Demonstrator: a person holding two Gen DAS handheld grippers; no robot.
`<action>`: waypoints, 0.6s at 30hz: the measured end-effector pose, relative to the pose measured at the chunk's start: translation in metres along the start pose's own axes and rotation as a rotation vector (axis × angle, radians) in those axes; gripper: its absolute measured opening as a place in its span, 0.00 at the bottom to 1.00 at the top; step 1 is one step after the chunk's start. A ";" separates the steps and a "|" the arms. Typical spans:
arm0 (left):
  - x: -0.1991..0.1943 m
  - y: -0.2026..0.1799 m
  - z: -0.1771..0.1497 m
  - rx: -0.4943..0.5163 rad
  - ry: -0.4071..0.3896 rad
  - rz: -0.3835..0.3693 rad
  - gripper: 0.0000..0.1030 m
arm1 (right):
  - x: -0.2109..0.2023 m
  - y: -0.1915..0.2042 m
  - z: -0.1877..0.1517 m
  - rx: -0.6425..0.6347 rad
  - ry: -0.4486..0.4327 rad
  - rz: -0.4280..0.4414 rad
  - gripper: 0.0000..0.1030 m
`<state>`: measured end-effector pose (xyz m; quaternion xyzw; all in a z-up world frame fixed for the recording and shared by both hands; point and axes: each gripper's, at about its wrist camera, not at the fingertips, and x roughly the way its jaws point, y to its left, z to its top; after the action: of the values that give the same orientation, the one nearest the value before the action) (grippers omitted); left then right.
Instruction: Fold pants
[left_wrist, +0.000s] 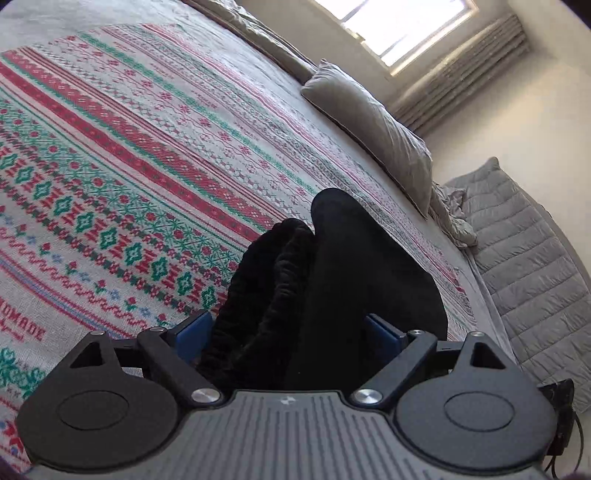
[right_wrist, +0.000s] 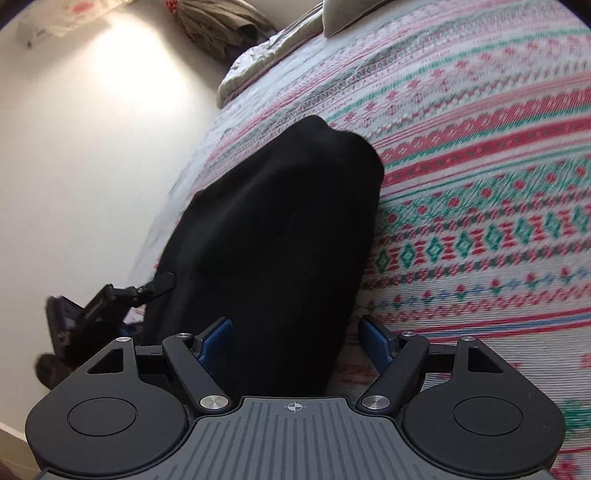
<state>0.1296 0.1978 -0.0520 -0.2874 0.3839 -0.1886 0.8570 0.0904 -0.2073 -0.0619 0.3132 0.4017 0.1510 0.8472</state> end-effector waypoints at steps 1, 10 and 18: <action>0.000 0.002 0.000 -0.013 0.000 -0.018 0.88 | 0.004 0.001 -0.001 -0.006 -0.015 0.018 0.65; -0.002 0.005 -0.011 -0.148 -0.019 -0.138 0.57 | 0.016 0.001 -0.008 0.065 -0.151 0.067 0.37; 0.032 -0.050 -0.024 -0.136 -0.050 -0.184 0.48 | -0.021 -0.016 0.024 0.144 -0.248 0.055 0.29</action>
<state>0.1264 0.1341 -0.0508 -0.3838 0.3462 -0.2328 0.8238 0.0954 -0.2399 -0.0489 0.4002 0.2951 0.1051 0.8612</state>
